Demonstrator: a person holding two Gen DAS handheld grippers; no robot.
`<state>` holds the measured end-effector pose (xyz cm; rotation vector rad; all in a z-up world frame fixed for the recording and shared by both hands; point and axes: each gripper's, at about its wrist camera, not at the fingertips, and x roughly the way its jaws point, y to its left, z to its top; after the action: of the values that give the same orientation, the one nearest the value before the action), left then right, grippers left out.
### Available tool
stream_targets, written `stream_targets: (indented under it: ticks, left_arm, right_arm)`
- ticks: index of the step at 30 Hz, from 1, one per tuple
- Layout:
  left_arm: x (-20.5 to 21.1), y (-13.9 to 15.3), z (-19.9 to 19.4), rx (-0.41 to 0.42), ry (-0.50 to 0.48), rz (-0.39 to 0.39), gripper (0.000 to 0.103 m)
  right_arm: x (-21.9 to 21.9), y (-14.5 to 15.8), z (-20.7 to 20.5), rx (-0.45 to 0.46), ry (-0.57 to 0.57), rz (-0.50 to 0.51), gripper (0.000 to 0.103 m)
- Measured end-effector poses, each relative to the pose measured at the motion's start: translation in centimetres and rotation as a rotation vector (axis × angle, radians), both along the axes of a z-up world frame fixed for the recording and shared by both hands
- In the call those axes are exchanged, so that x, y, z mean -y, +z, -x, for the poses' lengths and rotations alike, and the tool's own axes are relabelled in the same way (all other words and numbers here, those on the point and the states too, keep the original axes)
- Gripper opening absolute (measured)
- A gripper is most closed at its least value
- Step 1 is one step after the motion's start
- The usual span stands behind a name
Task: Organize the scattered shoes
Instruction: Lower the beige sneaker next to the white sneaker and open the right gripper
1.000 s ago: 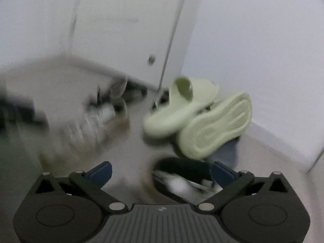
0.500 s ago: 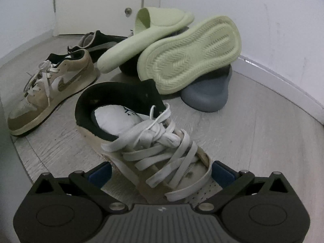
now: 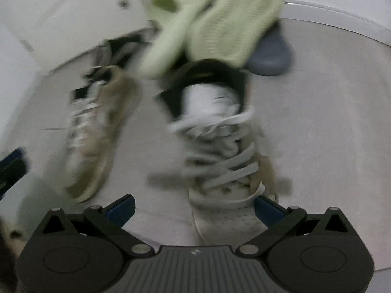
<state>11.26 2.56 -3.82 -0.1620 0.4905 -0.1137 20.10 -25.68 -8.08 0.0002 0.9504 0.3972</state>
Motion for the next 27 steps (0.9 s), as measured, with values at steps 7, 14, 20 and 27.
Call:
stream_targets:
  ticks: [7, 14, 20, 27]
  left_arm:
    - [0.1, 0.1, 0.0, 0.007, -0.009, -0.004, 0.081]
    - [0.0, 0.1, 0.1, 0.006, -0.005, -0.004, 0.081]
    - [-0.2, 0.1, -0.1, 0.002, 0.001, 0.001, 0.081]
    - [-0.1, 0.1, -0.1, 0.003, -0.007, 0.004, 0.081]
  right_arm:
    - [-1.5, -1.2, -0.1, 0.204, -0.021, 0.103, 0.094]
    - [-2.4, -2.3, -0.8, 0.138, -0.077, 0.097, 0.086]
    - [-0.7, -2.3, -2.1, 0.128, -0.155, 0.099, 0.084]
    - [4.5, -2.2, -3.7, 0.155, -0.301, 0.150, 0.083]
